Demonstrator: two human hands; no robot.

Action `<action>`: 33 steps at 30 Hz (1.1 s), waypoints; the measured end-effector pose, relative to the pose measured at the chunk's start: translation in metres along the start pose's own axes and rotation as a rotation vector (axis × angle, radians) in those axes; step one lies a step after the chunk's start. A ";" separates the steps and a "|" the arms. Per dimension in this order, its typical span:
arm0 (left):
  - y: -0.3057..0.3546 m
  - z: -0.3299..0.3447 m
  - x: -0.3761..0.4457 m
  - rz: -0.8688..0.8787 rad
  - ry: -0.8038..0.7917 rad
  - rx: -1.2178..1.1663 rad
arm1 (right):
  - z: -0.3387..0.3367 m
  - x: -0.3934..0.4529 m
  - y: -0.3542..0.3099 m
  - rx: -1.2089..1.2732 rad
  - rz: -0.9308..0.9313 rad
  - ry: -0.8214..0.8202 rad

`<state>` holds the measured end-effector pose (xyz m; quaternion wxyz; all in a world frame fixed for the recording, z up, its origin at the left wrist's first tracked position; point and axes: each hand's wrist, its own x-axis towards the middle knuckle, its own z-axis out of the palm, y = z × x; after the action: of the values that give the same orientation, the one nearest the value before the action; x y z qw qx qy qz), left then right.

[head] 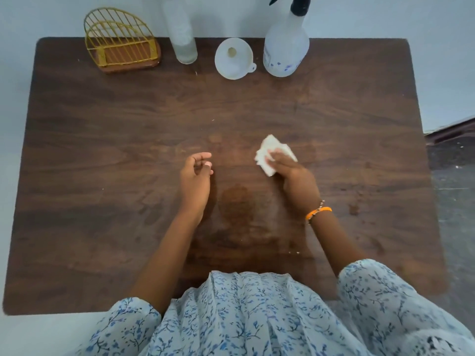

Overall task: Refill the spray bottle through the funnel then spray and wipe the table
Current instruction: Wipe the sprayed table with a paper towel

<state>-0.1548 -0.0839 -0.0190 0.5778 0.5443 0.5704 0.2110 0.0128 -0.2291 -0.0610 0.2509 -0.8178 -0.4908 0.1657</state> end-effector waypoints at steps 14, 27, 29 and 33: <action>0.010 -0.009 -0.044 0.042 -0.454 0.174 | 0.007 -0.042 -0.069 0.027 0.347 0.093; 0.007 -0.036 -0.084 -0.020 -0.590 -0.227 | -0.040 -0.070 -0.134 1.646 0.611 0.076; 0.005 -0.031 -0.090 0.003 -0.617 -0.261 | -0.039 -0.078 -0.131 1.633 0.632 0.154; 0.003 -0.017 -0.106 0.079 -0.708 -0.209 | -0.037 -0.093 -0.124 1.580 0.684 0.334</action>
<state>-0.1965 -0.1681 0.0328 0.7832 0.5431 0.2894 0.0889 -0.1005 -0.2722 0.0424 0.7492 -0.5205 0.0829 0.4012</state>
